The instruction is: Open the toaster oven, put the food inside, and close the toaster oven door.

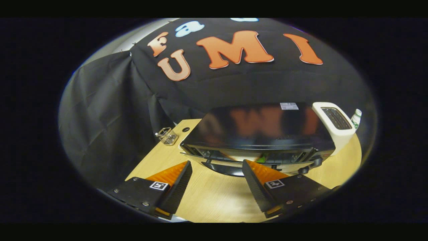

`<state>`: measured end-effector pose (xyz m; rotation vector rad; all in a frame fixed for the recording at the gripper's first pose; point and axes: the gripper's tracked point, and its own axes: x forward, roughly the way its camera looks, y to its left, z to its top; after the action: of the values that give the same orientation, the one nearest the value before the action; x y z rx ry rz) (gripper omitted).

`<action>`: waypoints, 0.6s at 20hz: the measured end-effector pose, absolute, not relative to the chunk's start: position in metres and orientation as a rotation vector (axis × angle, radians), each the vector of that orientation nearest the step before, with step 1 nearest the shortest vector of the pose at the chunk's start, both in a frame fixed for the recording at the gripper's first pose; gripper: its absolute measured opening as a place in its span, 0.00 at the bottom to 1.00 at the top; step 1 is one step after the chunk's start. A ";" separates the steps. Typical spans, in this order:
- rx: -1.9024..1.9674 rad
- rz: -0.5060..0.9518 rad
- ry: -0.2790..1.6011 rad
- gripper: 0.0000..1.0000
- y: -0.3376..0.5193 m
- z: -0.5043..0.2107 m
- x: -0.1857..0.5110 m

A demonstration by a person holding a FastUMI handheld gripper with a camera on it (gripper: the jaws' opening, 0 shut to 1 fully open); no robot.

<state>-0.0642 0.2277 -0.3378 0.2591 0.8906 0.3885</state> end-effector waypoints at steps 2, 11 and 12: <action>0.204 0.350 0.858 0.90 0.219 -0.342 -0.057; 0.137 0.238 0.835 0.89 0.190 -0.353 -0.045; 0.118 0.232 0.842 0.88 0.187 -0.355 -0.048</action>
<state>-0.0475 0.1865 -0.3546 0.1177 0.8417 0.2324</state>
